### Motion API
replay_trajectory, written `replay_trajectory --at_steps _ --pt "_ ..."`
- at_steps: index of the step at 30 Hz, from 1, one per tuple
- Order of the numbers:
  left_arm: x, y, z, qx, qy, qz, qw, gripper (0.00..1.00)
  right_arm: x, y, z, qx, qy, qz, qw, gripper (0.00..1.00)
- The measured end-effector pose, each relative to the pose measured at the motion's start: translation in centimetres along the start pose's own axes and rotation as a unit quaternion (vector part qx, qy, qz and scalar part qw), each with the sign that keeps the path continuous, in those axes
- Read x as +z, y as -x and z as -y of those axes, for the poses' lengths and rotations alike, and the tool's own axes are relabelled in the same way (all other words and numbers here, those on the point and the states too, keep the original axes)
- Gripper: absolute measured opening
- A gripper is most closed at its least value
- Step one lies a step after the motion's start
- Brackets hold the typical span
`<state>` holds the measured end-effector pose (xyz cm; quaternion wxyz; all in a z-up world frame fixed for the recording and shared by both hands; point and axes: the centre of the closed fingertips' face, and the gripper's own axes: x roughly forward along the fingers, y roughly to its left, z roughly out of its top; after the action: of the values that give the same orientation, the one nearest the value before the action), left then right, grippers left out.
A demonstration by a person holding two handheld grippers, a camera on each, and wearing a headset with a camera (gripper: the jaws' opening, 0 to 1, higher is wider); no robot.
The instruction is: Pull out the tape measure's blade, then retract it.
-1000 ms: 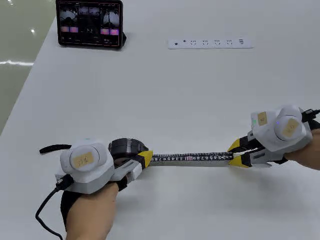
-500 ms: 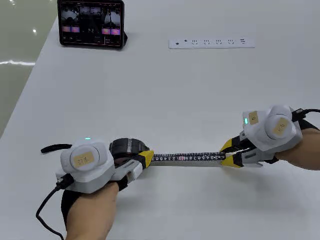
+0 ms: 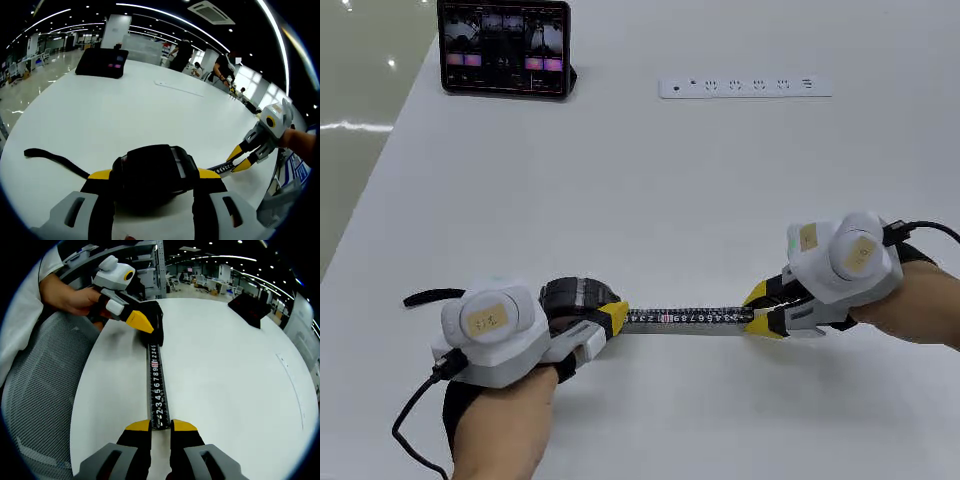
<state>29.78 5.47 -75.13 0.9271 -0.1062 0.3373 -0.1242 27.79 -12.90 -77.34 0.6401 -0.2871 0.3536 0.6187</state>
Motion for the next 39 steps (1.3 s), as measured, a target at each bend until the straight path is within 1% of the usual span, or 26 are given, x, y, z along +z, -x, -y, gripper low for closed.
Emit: replay_trajectory --at_steps 13,15,23,39 --pt "0.0 0.0 0.1 -0.002 0.002 0.000 1.0000 0.58 0.9 -1.1 -0.1 0.003 0.001 0.008 1.0000 0.10" --pt "0.0 -0.1 0.1 -0.003 0.000 0.000 1.0000 0.58 1.4 -1.3 -0.1 0.004 -0.002 0.017 0.9998 0.10" --pt "0.1 -0.1 0.1 -0.003 0.000 -0.001 1.0000 0.58 2.3 -2.2 -0.2 0.009 0.002 0.020 0.9998 0.10" --pt "0.1 0.0 0.0 -0.006 0.006 0.000 1.0000 0.58 4.5 -3.7 -0.3 0.011 0.001 0.039 0.9992 0.10"
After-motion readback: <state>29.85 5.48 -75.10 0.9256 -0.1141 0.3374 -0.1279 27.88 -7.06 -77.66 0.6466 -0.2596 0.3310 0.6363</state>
